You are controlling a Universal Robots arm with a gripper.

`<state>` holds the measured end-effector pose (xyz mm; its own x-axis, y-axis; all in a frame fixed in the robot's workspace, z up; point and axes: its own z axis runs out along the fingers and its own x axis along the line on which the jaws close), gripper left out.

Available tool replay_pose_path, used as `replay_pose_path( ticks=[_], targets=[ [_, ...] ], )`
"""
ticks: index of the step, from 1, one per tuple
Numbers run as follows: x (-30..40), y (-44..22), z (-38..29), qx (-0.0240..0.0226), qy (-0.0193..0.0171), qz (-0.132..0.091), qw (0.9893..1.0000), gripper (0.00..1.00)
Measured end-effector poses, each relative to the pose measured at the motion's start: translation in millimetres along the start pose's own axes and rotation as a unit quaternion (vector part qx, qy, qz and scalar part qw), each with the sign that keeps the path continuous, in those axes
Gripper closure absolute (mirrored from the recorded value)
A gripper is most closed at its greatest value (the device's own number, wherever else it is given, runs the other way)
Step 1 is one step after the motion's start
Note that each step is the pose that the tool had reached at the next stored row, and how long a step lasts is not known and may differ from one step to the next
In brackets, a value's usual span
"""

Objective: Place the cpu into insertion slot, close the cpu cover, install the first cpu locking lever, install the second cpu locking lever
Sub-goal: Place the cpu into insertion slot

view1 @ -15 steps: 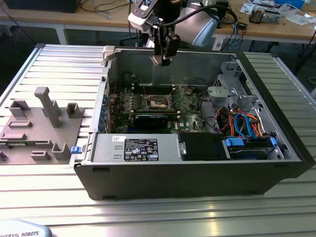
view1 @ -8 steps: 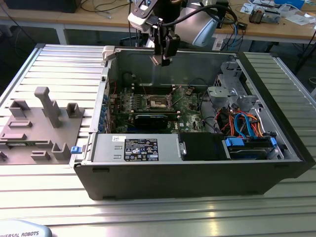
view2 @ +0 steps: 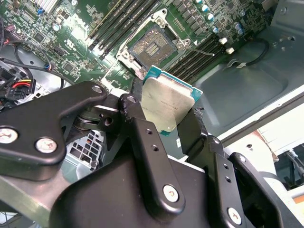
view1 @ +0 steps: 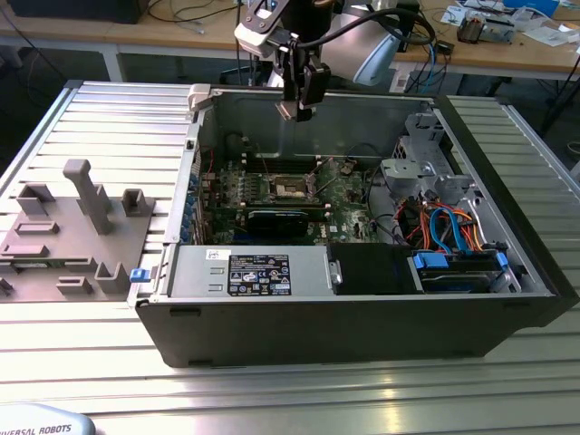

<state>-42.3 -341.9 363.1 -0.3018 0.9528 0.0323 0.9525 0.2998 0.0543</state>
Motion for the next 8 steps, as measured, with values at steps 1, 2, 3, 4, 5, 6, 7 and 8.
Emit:
replay_pose_path(
  ticks=[1,2,3,4,5,6,7,8],
  targets=[
    [0.0,0.0,0.0,0.0000,0.0000,0.000,1.0000,0.46],
    [0.0,0.0,0.0,0.0000,0.0000,0.001,1.0000,0.46],
    [0.0,0.0,0.0,0.0000,0.0000,0.001,1.0000,0.46],
    [0.0,0.0,0.0,0.0000,-0.0001,0.001,1.0000,0.46],
    [0.0,0.0,0.0,-0.0001,-0.0001,0.001,1.0000,0.46],
    [0.0,0.0,0.0,-0.0001,-0.0001,0.002,1.0000,0.46],
    [0.0,0.0,0.0,-0.0001,-0.0001,0.002,1.0000,0.46],
    [0.0,0.0,0.0,-0.0001,-0.0001,0.002,1.0000,0.46]
  ],
)
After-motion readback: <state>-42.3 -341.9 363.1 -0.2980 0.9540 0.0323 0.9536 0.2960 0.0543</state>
